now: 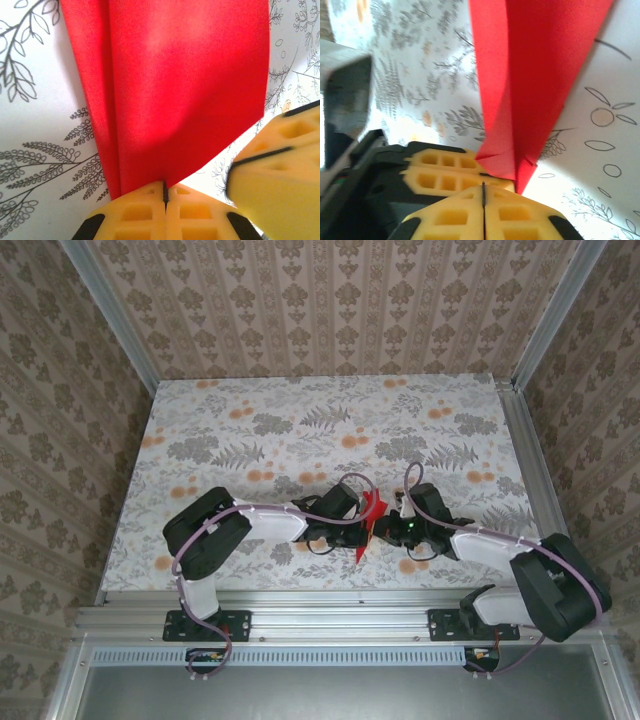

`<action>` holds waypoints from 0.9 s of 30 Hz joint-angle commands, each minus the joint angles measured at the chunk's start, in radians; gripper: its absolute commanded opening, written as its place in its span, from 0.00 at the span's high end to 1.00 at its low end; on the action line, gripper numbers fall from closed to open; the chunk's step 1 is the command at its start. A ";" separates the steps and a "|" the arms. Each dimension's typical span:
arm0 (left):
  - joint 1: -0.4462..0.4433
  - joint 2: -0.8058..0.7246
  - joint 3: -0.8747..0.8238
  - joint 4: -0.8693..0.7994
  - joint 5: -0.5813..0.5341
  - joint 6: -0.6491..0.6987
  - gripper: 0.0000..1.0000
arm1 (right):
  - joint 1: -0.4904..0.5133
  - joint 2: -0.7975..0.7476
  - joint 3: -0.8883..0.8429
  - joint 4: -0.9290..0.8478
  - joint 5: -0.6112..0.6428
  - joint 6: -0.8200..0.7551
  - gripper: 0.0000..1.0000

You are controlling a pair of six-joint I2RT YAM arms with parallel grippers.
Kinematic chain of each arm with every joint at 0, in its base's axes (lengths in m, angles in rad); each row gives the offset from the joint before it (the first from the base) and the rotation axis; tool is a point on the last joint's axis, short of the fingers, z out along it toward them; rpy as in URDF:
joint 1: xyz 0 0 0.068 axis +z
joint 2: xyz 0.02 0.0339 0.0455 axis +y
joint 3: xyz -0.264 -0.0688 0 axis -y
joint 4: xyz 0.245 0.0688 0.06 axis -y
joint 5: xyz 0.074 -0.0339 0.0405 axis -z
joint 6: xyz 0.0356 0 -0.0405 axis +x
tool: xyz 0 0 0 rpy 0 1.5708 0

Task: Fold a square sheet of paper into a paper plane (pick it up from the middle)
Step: Fold the wing for the fifth time at the center of the table.

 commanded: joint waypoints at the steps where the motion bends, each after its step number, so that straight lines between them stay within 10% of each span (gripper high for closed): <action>1: 0.008 0.033 -0.016 -0.020 -0.005 0.003 0.95 | -0.025 -0.030 -0.004 -0.044 -0.030 -0.011 0.85; 27: 0.014 0.008 -0.043 0.019 0.021 0.048 0.87 | -0.054 0.234 0.094 0.072 -0.077 -0.058 0.76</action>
